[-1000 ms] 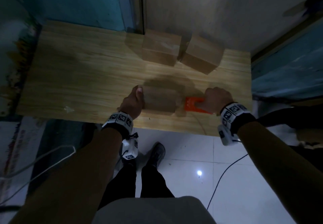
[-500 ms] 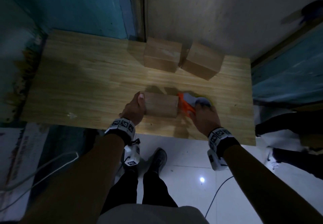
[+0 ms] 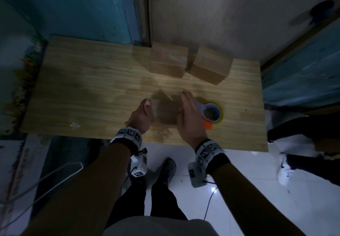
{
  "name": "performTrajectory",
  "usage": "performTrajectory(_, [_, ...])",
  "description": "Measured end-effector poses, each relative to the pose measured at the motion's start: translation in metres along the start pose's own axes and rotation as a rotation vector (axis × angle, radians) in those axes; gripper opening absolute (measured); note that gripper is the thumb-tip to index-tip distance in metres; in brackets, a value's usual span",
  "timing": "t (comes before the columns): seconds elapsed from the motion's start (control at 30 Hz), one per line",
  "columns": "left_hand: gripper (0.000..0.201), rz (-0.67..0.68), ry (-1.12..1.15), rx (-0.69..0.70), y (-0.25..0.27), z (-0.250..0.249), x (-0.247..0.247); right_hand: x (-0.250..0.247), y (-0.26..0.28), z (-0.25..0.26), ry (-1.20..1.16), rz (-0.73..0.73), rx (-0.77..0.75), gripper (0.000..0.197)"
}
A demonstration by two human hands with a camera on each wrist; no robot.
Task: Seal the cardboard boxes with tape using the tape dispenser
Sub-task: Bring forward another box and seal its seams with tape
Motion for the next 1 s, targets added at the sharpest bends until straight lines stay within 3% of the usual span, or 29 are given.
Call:
performTrajectory(0.13, [0.066, 0.006, 0.007, -0.019, 0.001, -0.003, -0.002, 0.043, 0.000, 0.002, 0.042, 0.016, 0.097, 0.067])
performTrajectory(0.27, [0.051, 0.013, 0.024, -0.026, 0.006, -0.008, -0.005, 0.047, 0.001, -0.003, -0.038, -0.052, 0.194, 0.071])
performTrajectory(0.47, [0.064, 0.017, 0.077, -0.010, -0.003, 0.000, 0.001, 0.046, 0.001, -0.010, -0.245, -0.093, 0.223, 0.065])
performTrajectory(0.63, [0.041, 0.011, 0.124, 0.006, -0.001, -0.005, 0.000, 0.041, 0.002, -0.020, -0.415, -0.020, 0.350, 0.073])
performTrajectory(0.83, [0.053, 0.083, 0.247, 0.038, -0.005, 0.000, 0.005, 0.042, 0.000, -0.027, -0.618, 0.012, 0.497, 0.067])
performTrajectory(1.0, [0.054, 0.132, 0.318, -0.004, -0.006, -0.002, 0.007, 0.046, -0.002, -0.033, -0.705, 0.033, 0.522, 0.062])
Point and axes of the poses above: each hand's wrist, its own y-axis away from the middle knuckle, its own x-axis out of the palm, z = x × y, the point moved 5 cm from there along -y, towards the middle knuckle, and after that the axes turned 3 degrees about x, right-handed, at the moved point
